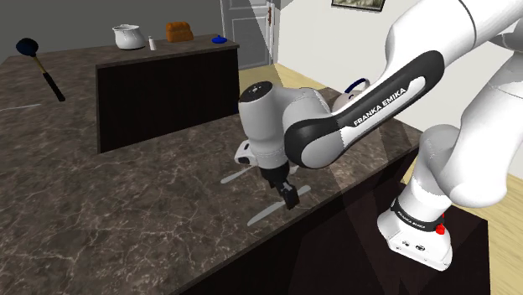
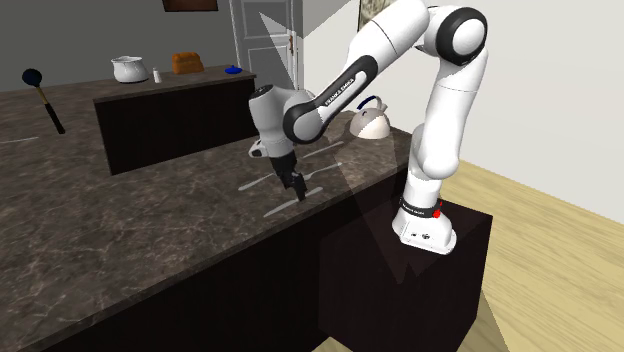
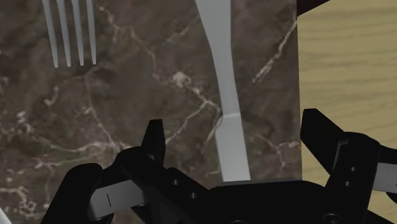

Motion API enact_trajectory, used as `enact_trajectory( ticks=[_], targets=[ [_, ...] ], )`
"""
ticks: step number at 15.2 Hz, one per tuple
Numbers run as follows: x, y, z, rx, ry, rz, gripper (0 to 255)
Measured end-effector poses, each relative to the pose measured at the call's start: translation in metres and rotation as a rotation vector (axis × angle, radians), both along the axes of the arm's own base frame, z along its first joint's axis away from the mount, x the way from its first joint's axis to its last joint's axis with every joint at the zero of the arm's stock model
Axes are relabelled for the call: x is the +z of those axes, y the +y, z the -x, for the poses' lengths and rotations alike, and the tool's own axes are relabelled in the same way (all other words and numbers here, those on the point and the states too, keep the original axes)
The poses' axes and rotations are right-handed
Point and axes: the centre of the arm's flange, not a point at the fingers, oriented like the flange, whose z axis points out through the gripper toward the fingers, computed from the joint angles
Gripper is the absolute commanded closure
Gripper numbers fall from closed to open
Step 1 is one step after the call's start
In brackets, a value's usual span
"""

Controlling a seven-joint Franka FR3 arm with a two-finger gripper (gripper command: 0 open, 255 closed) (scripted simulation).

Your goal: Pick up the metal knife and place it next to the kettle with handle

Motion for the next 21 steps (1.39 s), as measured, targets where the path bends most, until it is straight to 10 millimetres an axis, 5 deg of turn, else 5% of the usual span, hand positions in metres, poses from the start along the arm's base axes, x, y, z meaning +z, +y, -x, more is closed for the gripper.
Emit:
enact_trajectory(
  ticks=[10, 11, 21],
  targets=[
    [-0.018, -0.002, 0.004, 0.002, 0.000, 0.000, 0],
    [-0.018, -0.002, 0.004, 0.002, 0.000, 0.000, 255],
    [-0.013, -0.002, 0.002, -0.002, -0.015, -0.008, 255]
  ],
)
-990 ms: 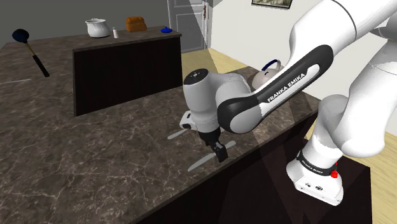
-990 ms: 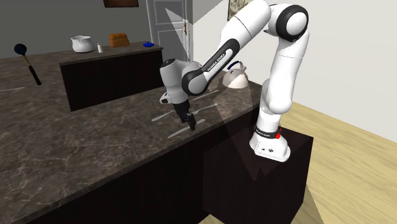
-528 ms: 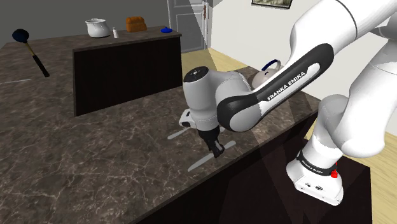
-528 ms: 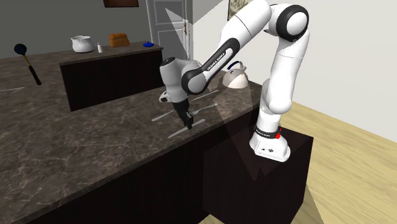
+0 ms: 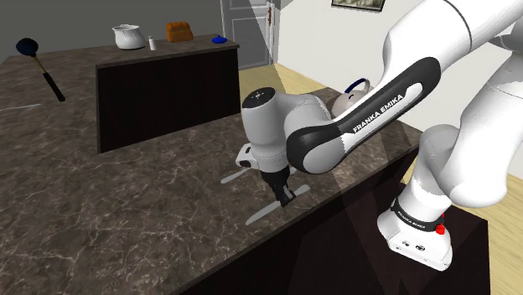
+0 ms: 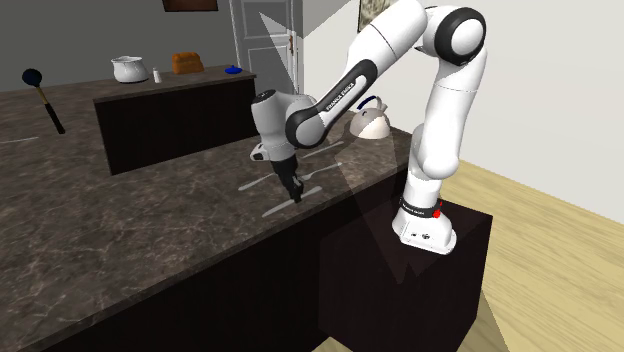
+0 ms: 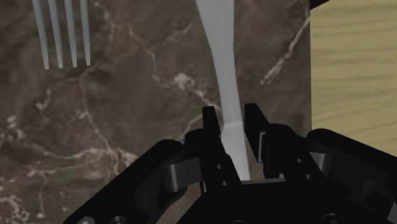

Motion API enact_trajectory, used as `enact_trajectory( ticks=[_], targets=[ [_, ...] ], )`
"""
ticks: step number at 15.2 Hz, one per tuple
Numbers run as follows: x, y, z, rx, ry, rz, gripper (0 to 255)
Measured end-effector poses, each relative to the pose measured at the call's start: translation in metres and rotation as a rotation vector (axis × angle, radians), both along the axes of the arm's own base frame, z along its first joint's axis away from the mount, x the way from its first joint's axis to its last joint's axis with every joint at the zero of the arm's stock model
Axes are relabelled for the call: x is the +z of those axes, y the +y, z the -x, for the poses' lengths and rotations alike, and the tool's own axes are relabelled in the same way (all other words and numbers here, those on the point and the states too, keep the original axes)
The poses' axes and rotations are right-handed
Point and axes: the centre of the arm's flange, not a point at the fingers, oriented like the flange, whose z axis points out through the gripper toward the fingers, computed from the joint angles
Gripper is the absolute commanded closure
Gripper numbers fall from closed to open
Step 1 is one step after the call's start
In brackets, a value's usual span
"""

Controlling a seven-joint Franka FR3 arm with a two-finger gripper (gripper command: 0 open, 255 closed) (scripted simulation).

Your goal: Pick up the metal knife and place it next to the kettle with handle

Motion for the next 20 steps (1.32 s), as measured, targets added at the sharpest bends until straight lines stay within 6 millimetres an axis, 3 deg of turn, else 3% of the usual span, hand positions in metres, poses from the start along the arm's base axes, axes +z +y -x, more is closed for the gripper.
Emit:
enact_trajectory(
  ticks=[3, 20],
  targets=[
    [0.006, 0.001, 0.003, 0.003, 0.012, 0.006, 255],
    [0.093, -0.001, 0.001, 0.004, 0.014, 0.008, 255]
  ],
)
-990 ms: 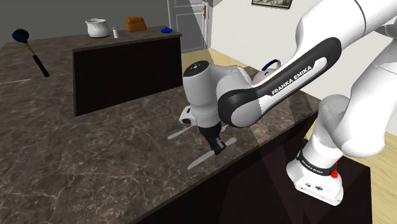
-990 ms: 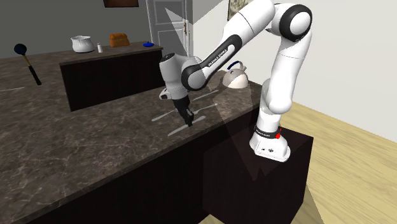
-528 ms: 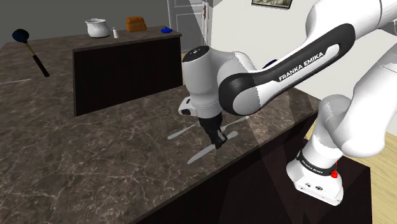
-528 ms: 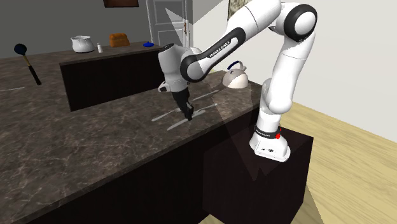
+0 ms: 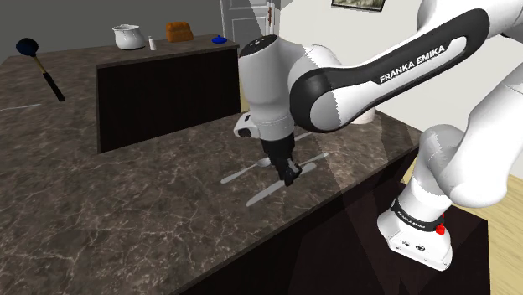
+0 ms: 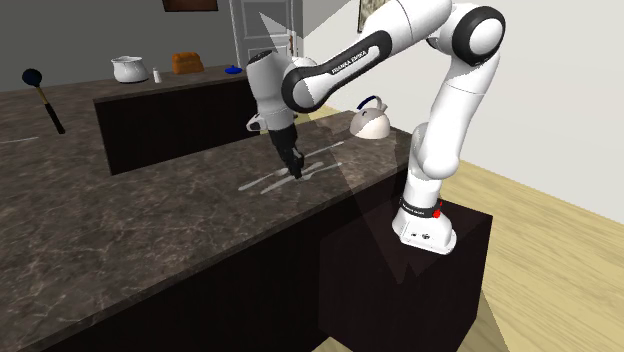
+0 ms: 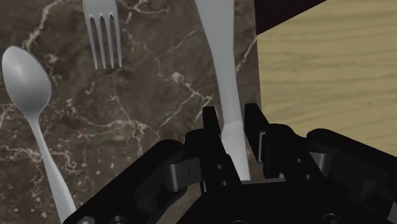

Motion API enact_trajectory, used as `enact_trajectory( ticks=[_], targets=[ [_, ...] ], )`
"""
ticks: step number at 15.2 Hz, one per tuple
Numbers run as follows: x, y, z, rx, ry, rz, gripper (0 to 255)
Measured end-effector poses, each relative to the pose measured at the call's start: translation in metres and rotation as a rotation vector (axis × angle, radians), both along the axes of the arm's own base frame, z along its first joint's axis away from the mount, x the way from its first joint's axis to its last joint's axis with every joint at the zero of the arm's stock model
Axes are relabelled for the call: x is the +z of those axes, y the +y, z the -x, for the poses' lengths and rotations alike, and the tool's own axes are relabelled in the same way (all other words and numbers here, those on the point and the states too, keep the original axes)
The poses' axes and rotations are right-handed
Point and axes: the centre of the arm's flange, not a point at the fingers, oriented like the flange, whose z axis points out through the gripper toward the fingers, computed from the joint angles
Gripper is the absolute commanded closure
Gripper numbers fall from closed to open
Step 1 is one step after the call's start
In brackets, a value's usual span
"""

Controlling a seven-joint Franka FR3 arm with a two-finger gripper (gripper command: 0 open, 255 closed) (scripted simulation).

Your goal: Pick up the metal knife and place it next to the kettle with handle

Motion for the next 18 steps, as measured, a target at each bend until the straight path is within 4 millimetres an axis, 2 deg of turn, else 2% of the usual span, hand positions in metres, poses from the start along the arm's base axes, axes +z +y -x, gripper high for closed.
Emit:
enact_trajectory(
  ticks=[18],
  targets=[
    [0.097, 0.000, 0.001, 0.000, 0.000, 0.000, 255]
  ],
)
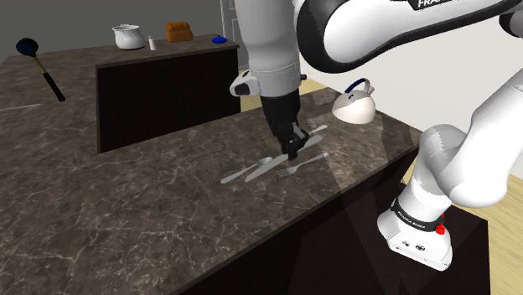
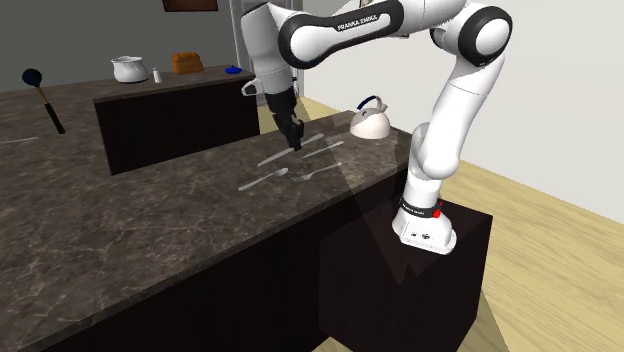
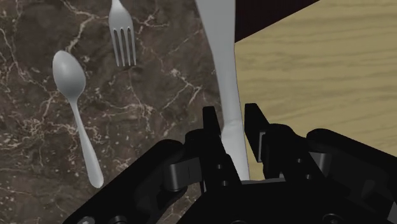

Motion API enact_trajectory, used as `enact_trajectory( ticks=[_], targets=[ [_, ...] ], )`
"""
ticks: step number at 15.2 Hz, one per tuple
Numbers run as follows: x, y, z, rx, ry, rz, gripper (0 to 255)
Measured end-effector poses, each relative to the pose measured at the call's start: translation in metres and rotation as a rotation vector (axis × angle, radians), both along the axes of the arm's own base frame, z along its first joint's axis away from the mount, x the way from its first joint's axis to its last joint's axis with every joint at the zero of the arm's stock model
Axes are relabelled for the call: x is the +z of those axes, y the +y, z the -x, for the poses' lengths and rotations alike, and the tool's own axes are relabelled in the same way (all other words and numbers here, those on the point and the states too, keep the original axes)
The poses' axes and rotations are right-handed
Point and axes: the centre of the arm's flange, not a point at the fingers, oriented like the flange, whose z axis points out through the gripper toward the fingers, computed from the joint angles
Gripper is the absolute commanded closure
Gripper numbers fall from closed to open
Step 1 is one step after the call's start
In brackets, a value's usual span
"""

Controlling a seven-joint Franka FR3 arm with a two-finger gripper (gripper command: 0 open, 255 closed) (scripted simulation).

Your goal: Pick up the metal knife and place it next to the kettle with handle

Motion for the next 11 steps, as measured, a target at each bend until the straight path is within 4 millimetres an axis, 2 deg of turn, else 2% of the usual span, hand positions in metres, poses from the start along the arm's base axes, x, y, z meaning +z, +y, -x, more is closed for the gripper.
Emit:
enact_trajectory(
  ticks=[9, 11],
  targets=[
    [0.047, 0.002, 0.001, 0.000, 0.000, 0.000, 255],
    [0.055, -0.006, 0.001, 0.000, 0.000, 0.000, 255]
  ],
)
